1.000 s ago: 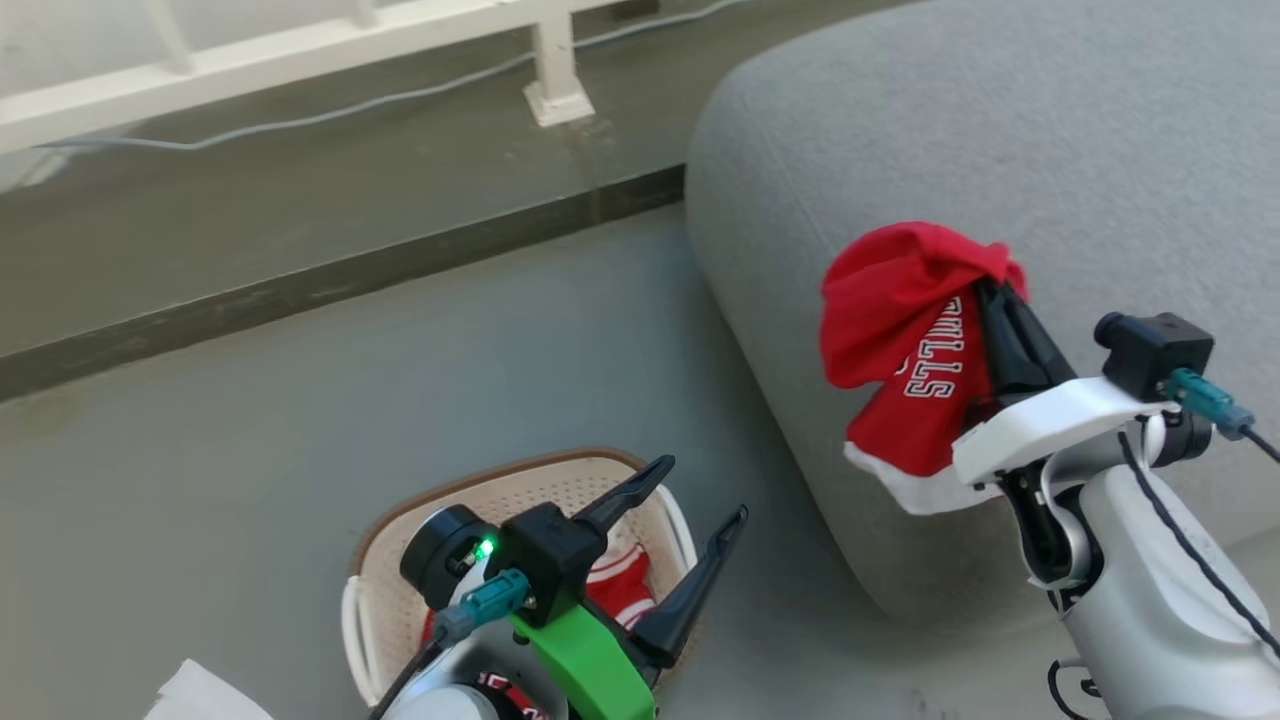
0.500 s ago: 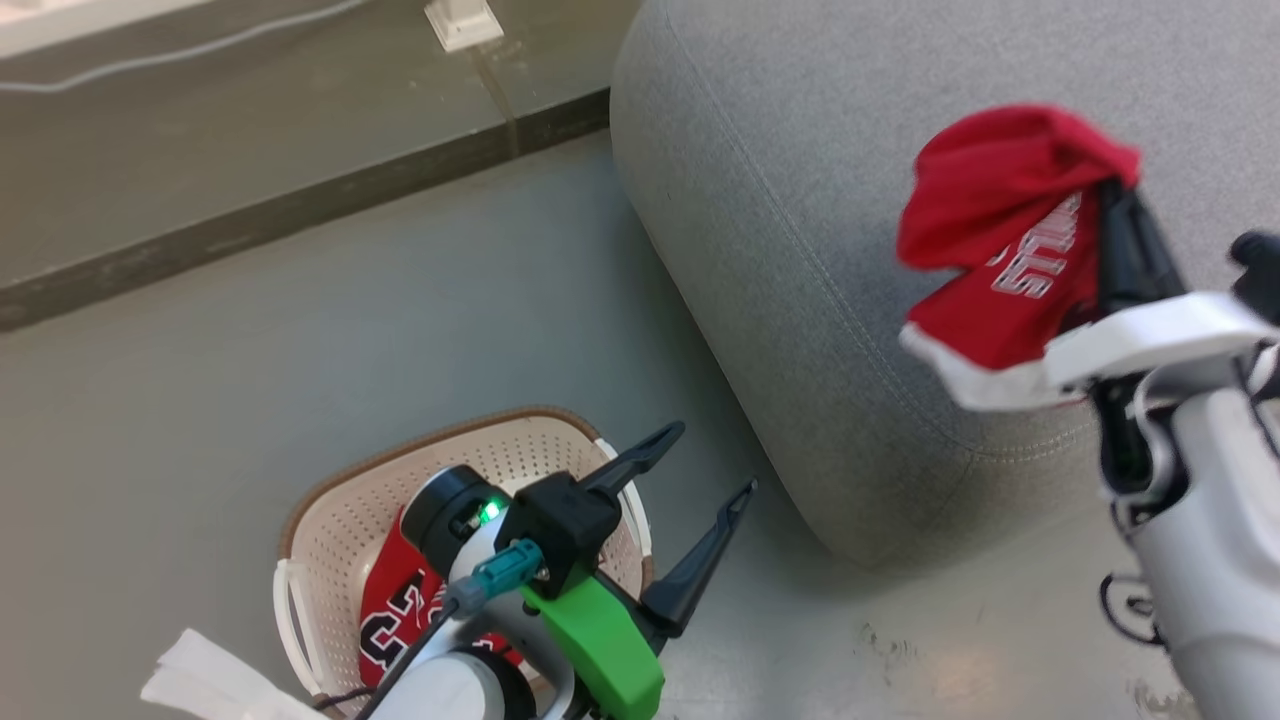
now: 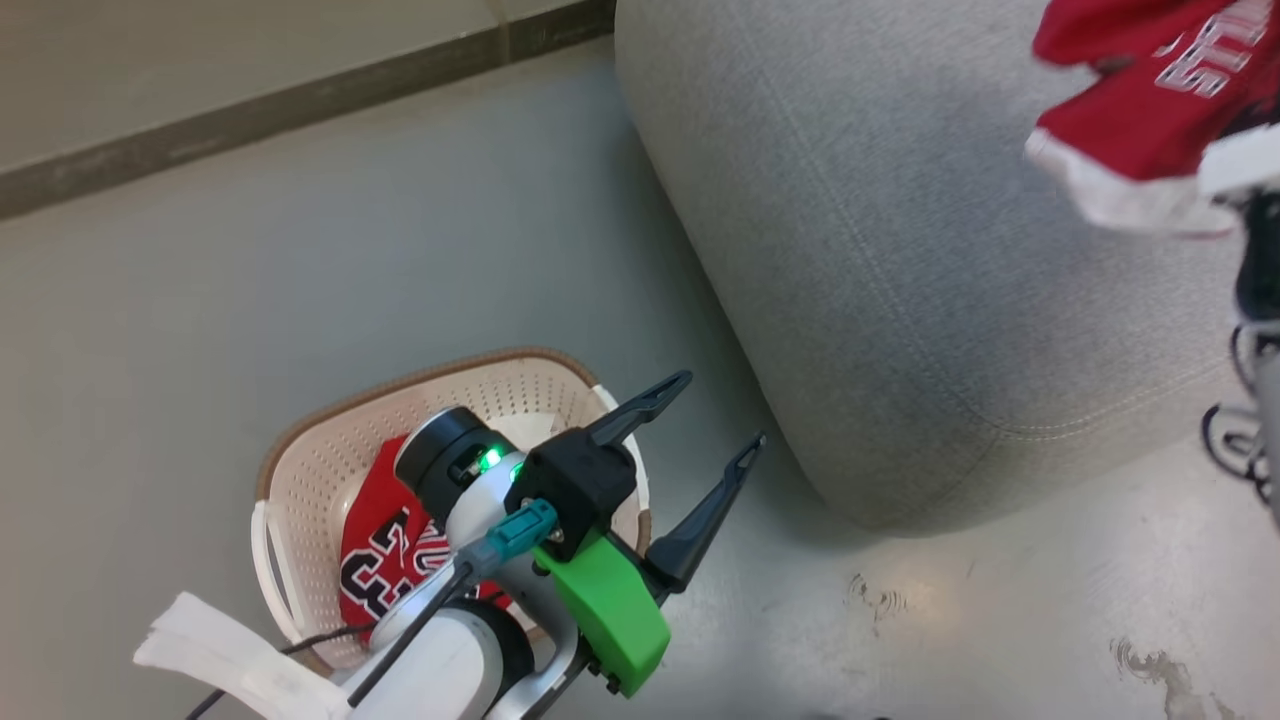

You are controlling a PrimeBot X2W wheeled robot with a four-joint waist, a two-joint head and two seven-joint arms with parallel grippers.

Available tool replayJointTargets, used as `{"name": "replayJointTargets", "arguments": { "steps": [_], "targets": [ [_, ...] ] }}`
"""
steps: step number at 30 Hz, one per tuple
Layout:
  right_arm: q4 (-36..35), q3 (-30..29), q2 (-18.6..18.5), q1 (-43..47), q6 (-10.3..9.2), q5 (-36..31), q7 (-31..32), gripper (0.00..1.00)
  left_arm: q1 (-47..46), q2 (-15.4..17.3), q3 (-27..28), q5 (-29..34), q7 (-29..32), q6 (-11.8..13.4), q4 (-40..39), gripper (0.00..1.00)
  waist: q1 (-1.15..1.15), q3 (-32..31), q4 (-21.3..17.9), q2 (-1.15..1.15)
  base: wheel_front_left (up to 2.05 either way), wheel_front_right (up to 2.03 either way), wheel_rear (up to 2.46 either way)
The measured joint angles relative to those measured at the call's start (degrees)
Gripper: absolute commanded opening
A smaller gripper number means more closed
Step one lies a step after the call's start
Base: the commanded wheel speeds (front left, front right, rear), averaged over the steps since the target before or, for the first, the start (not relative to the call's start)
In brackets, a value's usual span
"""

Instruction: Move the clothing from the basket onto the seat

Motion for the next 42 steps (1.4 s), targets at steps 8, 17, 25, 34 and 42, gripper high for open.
{"name": "replayJointTargets", "arguments": {
  "steps": [8, 17, 25, 34, 42],
  "targets": [
    [4.53, -1.81, -2.87, -7.08, 0.51, 0.30, -0.16, 0.00, -2.99, -0.15, -0.21, 0.85, 1.09, -0.51, -1.11, 1.00, 0.00, 4.53, 1.90, 0.00, 0.00, 0.00, 0.00],
    [9.42, -4.37, -4.97, -11.37, 0.45, 0.62, -0.16, 0.00, -6.34, -0.42, -0.56, 1.34, 1.57, -1.30, -1.36, 1.00, 0.01, 9.97, 4.69, 0.00, 0.00, 0.00, 0.00],
    [15.13, -5.09, -4.85, -11.66, 0.51, 1.01, -0.16, 0.00, -7.95, -0.46, -0.43, 2.80, 1.57, -1.51, -1.12, 1.00, 0.01, 14.03, 7.26, 0.00, 0.00, 0.00, 0.00],
    [19.50, -5.54, -2.68, -11.66, 1.00, 1.04, -0.16, 0.00, -8.47, -0.42, 0.32, 2.83, 0.92, -1.93, 0.32, 1.00, 0.01, 16.13, 8.99, 0.00, 0.00, 0.00, 0.00],
    [21.47, -5.32, -2.46, -12.19, 2.04, 0.43, -0.16, 0.83, -8.49, -0.43, 0.37, 2.76, -0.63, -2.12, 2.30, 1.00, 0.00, 14.96, 9.12, 0.00, 0.00, 0.00, 0.00]
  ]
}}
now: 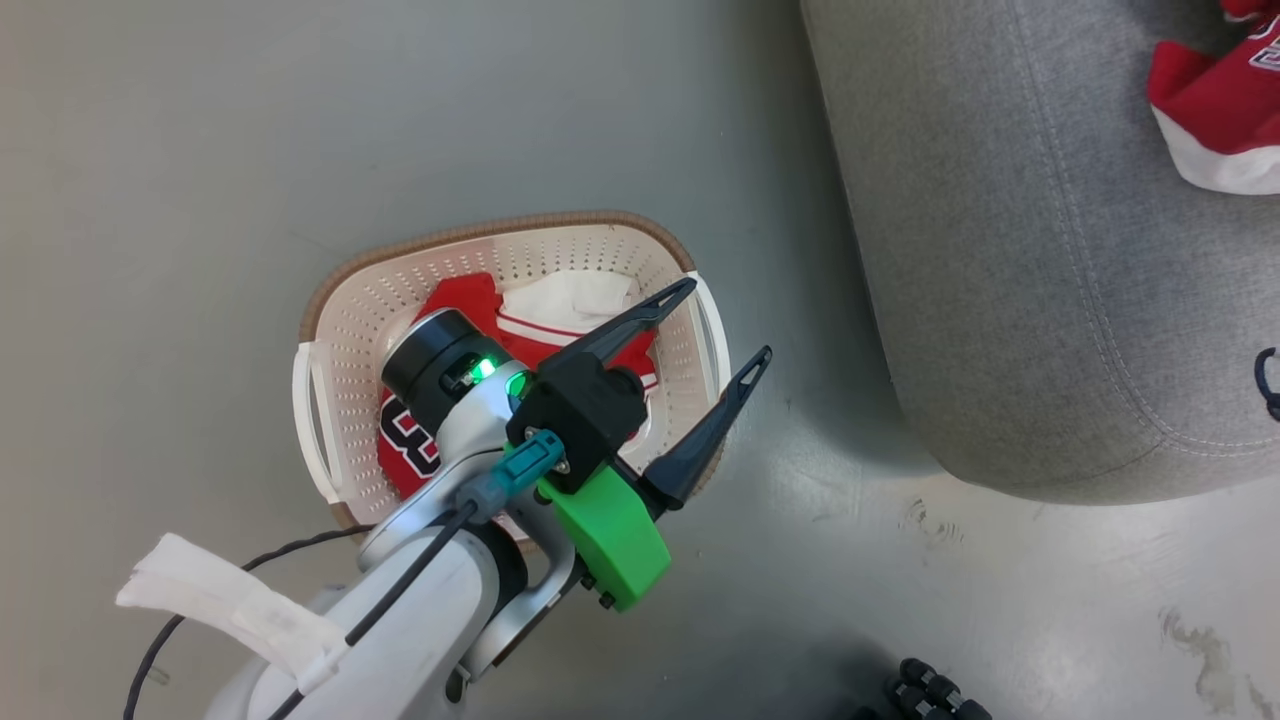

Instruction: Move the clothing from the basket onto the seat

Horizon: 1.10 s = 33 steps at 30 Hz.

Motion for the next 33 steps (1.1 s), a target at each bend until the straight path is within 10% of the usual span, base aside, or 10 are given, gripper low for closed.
{"name": "replayJointTargets", "arguments": {
  "steps": [2, 33],
  "targets": [
    [0.49, 0.13, 0.32, 0.00, 0.02, -0.25, 0.00, 1.00, 0.00, 0.00, 0.02, -0.01, -0.45, -0.31, 0.53, 1.00, 0.00, -0.52, -0.03, 0.00, 0.00, 0.00, 0.00],
    [-6.46, 3.60, 4.13, 10.94, 4.25, -8.49, 0.00, 1.00, 6.26, -0.26, 4.33, -3.68, -8.23, 2.27, 8.39, 1.00, -0.01, -15.72, -0.26, 0.00, 0.00, 0.00, 0.00]
  ]
}}
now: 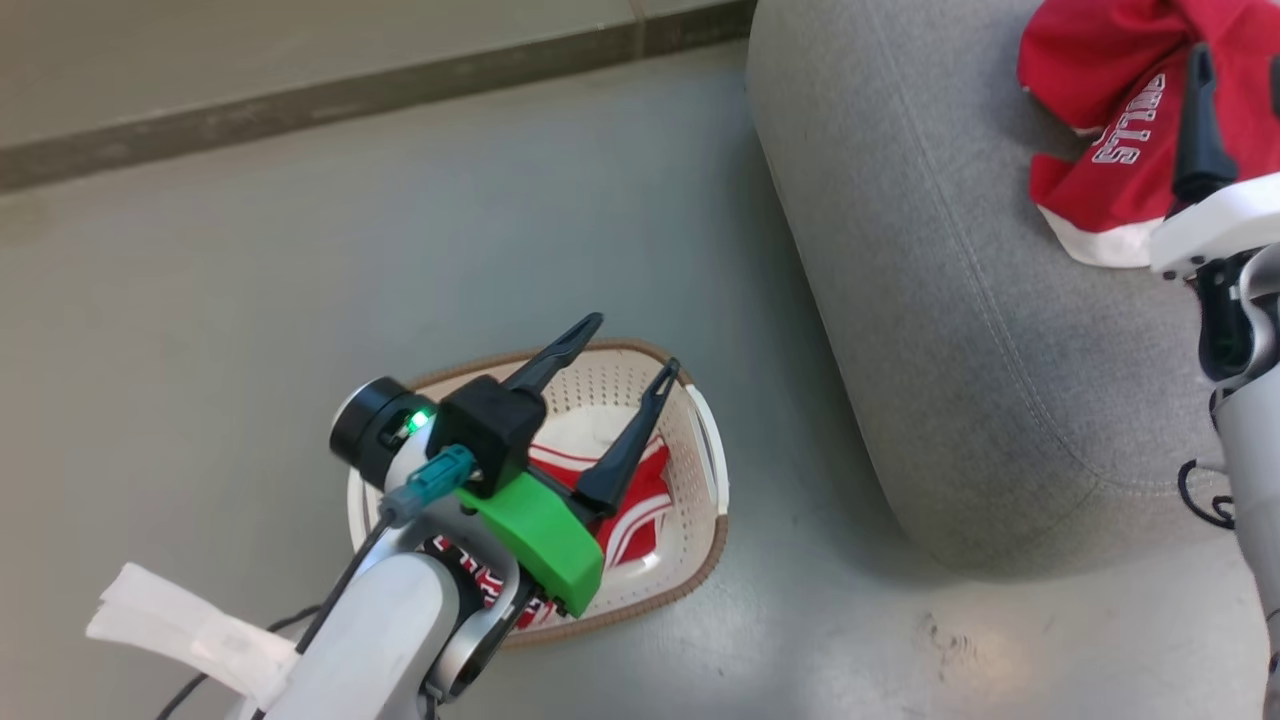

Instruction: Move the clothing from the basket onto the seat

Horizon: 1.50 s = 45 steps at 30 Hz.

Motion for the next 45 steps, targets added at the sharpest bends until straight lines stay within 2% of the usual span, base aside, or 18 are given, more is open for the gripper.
{"name": "replayJointTargets", "arguments": {
  "steps": [12, 21, 33, 45],
  "targets": [
    [-8.80, 2.35, 3.67, 7.05, 1.23, -2.50, 0.00, 1.00, 4.36, 0.08, 4.63, -2.19, -2.87, 4.54, 2.20, 1.00, 0.00, -6.01, 2.73, 0.00, 0.00, 0.00, 0.00],
    [-11.94, 4.87, 5.99, 14.00, 1.29, -3.77, 0.00, 1.00, 8.26, 0.09, 7.83, -3.07, -4.98, 6.79, 3.53, 1.00, 0.00, -10.37, 5.31, 0.00, 0.00, 0.00, 0.00],
    [-14.45, 8.56, 8.45, 21.98, 1.72, -5.34, 0.00, 1.00, 14.82, 0.91, 13.19, -3.24, -6.81, 8.06, 5.26, 1.00, 0.00, -15.66, 8.27, 0.00, 0.00, 0.00, 0.00],
    [-15.71, 10.27, 9.04, 28.09, 1.72, -5.69, 0.00, 1.00, 19.34, 1.07, 16.25, -3.19, -7.39, 8.70, 5.52, 1.00, 0.00, -18.50, 9.45, 0.00, 0.00, 0.00, 0.00]
  ]
}}
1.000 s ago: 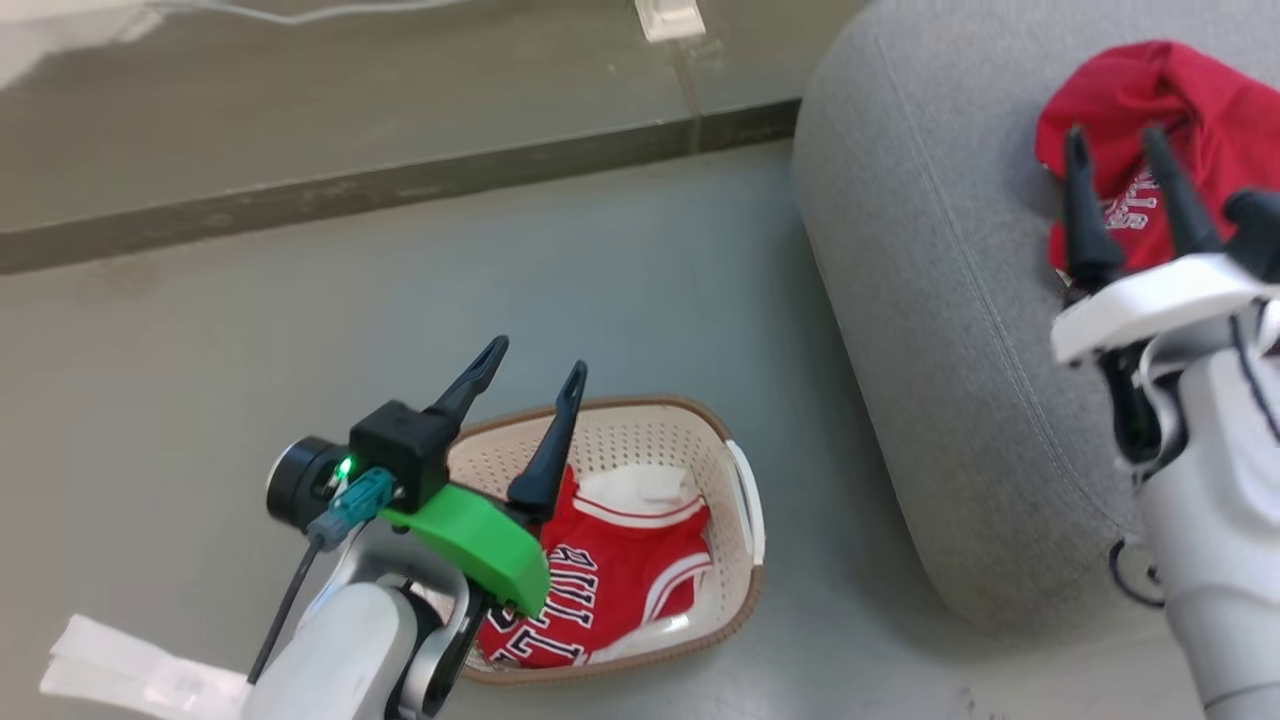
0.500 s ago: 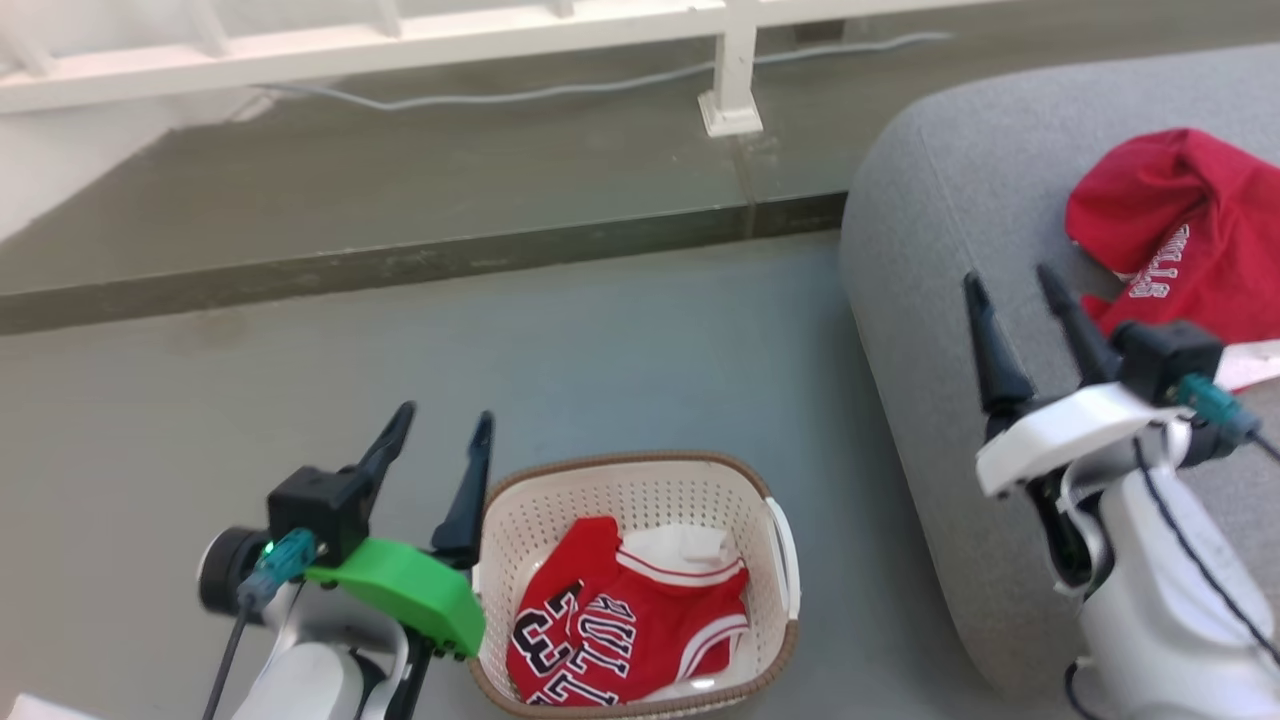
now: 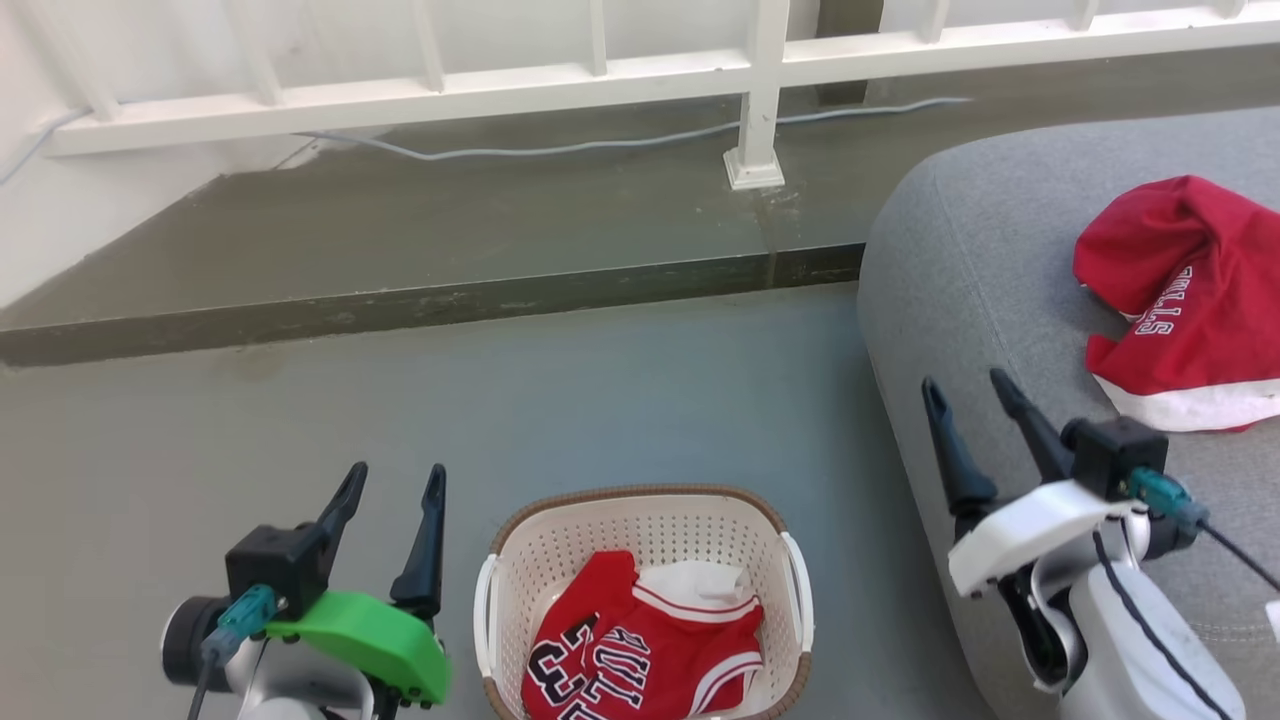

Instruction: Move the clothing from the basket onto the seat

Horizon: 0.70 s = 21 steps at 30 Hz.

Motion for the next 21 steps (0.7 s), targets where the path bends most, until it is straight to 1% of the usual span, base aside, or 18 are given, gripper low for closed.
{"name": "replayJointTargets", "arguments": {
  "steps": [5, 12, 21],
  "targets": [
    [-0.96, 0.01, 0.24, 2.18, -0.11, 0.00, 0.00, 1.00, 1.85, -0.03, 1.44, 0.13, -0.44, 0.08, -0.24, 1.00, 0.00, -0.51, 0.01, 0.00, 0.00, 0.00, 0.00],
    [-2.90, -0.43, 0.20, 3.53, -1.53, -0.08, 0.00, 1.00, 3.57, -0.54, 2.19, 0.58, -0.46, 0.08, -0.71, 1.00, 0.00, -0.67, -0.16, 0.00, 0.00, 0.00, 0.00],
    [-5.42, -0.69, 0.13, 4.67, -2.03, -0.08, 0.02, 1.00, 4.81, -1.14, 3.53, 1.36, -0.38, 0.08, -1.33, 1.00, 0.00, -0.68, -0.41, 0.00, 0.00, 0.00, 0.00]
  ]
}}
